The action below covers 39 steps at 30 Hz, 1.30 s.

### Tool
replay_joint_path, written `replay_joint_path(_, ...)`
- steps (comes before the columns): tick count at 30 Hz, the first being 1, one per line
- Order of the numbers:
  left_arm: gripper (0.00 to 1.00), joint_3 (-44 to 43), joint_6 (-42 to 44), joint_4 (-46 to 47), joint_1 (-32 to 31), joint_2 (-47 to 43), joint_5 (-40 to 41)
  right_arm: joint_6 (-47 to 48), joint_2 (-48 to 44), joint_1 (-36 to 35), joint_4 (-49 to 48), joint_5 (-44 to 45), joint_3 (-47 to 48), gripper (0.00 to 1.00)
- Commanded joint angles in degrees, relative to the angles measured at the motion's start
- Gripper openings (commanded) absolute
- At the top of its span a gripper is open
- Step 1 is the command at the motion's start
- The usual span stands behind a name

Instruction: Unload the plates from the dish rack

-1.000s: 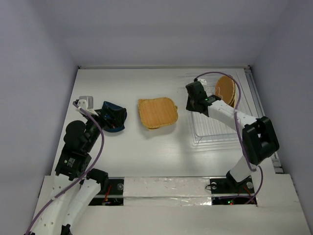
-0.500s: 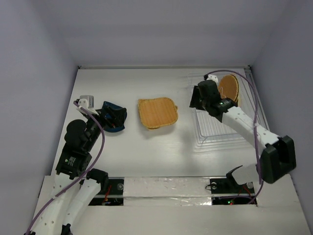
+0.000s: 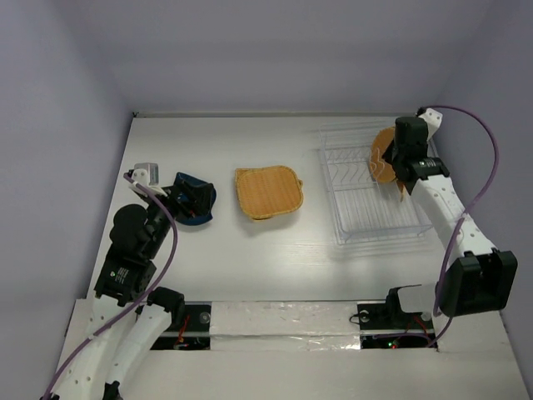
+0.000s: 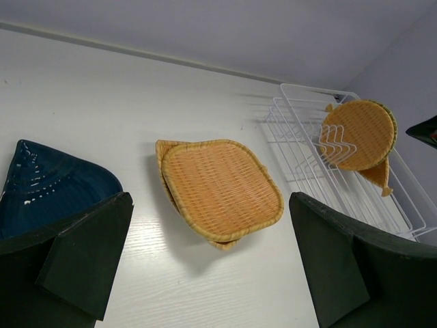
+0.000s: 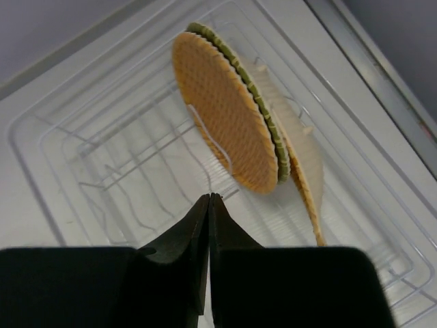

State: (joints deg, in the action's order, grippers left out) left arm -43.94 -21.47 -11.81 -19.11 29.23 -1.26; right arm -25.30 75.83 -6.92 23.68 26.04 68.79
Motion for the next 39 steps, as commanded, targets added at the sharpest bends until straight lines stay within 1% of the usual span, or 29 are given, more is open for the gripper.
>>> replay_joint_path(1, 0.99, -0.53, 0.82, 1.44, -0.84, -0.49, 0.55, 3.41, 4.13, 0.85, 0.65, 6.03, 5.90, 0.11)
replay_joint_path(3, 0.99, -0.62, 0.91, 1.36, -0.84, -0.58, 0.55, 4.46, 8.70, 1.47, 2.24, 9.27, 10.03, 0.15)
replay_joint_path(4, 0.99, -0.62, 0.91, 1.35, -1.36, -0.58, 0.55, 4.90, 10.11, 1.99, 3.55, 9.99, 11.17, 0.19)
replay_joint_path(5, 0.99, -0.62, 1.00, 1.35, -1.36, -0.76, 0.64, 5.26, 11.34, 2.00, 4.09, 10.95, 12.93, 0.20)
replay_joint_path(6, 0.99, -0.62, 1.00, 1.35, -1.36, -0.76, 0.64, 5.70, 13.18, 2.00, 4.35, 13.05, 13.29, 0.21)
replay_joint_path(7, 0.99, -0.62, 1.00, 1.35, -1.36, -0.84, 0.64, 5.79, 13.81, 2.00, 4.09, 13.85, 13.47, 0.27)
replay_joint_path(9, 0.99, -0.62, 1.00, 1.27, -1.89, -0.93, 0.55, 6.66, 15.65, 2.00, 3.74, 14.39, 13.56, 0.29)
replay_joint_path(16, 0.99, -0.53, 1.08, 1.35, -1.89, -0.84, 0.29, 6.75, 19.69, 3.05, 3.82, 14.74, 14.96, 0.30)
replay_joint_path(21, 0.99, -0.44, 1.08, 1.53, -1.89, -0.67, 0.20, 7.28, 20.58, 3.05, 4.79, 16.23, 16.99, 0.30)
replay_joint_path(27, 0.99, -0.44, 1.08, 1.44, -1.89, -0.58, 0.20, 7.37, 22.42, 3.05, 5.41, 15.36, 18.13, 0.30)
replay_joint_path(36, 0.99, -0.44, 1.17, 1.53, -1.89, -0.58, 0.12, 7.19, 24.19, 3.05, 4.88, 13.24, 16.64, 0.30)
replay_joint_path(39, 0.99, -0.44, 1.08, 1.53, -1.89, -0.76, 0.11, 7.11, 24.27, 3.05, 5.14, 12.98, 16.11, 0.27)
